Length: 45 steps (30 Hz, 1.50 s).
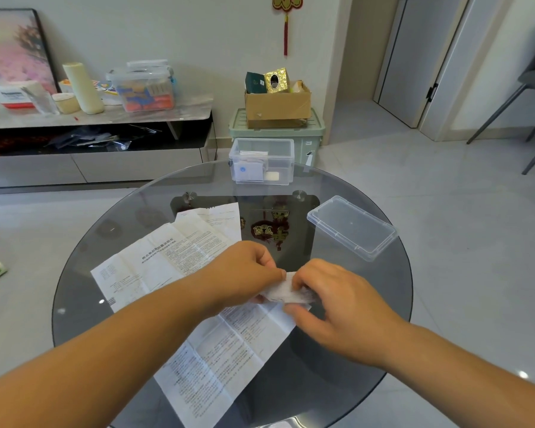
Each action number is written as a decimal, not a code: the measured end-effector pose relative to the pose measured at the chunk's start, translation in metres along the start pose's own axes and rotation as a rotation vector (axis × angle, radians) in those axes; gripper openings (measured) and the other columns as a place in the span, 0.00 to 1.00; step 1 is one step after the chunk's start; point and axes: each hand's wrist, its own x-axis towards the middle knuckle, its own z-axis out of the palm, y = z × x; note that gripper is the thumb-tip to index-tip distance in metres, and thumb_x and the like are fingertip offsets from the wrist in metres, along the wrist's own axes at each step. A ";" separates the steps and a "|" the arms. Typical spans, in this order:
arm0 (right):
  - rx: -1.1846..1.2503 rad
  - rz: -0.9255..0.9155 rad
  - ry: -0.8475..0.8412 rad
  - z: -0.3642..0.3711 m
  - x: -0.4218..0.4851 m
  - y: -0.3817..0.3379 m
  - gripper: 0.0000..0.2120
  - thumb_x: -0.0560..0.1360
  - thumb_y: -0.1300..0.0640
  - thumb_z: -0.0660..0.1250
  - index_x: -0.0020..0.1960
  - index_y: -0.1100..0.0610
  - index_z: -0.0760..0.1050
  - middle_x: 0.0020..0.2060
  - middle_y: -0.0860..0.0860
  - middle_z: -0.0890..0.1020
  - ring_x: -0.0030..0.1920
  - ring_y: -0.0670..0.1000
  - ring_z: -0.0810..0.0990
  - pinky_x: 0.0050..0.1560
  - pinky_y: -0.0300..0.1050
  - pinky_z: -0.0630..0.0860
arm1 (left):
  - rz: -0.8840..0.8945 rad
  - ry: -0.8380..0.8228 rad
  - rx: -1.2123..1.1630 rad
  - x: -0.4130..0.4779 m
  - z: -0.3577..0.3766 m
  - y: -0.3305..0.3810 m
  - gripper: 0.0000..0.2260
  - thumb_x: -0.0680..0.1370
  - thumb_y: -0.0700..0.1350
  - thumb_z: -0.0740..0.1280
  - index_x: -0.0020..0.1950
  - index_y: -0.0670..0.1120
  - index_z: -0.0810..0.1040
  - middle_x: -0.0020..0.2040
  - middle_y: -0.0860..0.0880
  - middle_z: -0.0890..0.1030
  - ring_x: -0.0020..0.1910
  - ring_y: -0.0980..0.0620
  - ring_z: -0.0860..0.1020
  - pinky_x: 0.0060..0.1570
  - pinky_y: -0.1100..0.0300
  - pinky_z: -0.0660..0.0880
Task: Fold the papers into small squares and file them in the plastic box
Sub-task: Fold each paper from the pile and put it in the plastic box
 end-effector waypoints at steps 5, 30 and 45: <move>0.006 -0.019 0.029 0.001 -0.003 0.003 0.07 0.81 0.46 0.62 0.51 0.46 0.77 0.47 0.42 0.75 0.43 0.47 0.76 0.41 0.39 0.77 | 0.160 -0.051 0.270 -0.005 -0.007 -0.005 0.04 0.80 0.52 0.68 0.55 0.59 0.79 0.52 0.58 0.79 0.51 0.55 0.79 0.55 0.61 0.78; 0.170 0.275 -0.054 -0.005 0.000 0.013 0.08 0.75 0.45 0.71 0.52 0.41 0.76 0.38 0.41 0.78 0.44 0.43 0.75 0.48 0.41 0.68 | 0.349 0.079 0.618 -0.002 0.015 -0.015 0.10 0.79 0.59 0.68 0.57 0.57 0.78 0.50 0.58 0.80 0.48 0.58 0.76 0.49 0.65 0.74; 0.187 0.436 -0.196 -0.015 0.014 0.009 0.16 0.67 0.43 0.78 0.50 0.43 0.75 0.40 0.42 0.78 0.43 0.44 0.75 0.43 0.43 0.68 | 0.308 -0.035 0.607 0.012 0.009 -0.003 0.15 0.73 0.58 0.75 0.58 0.57 0.82 0.50 0.60 0.76 0.54 0.57 0.71 0.56 0.60 0.72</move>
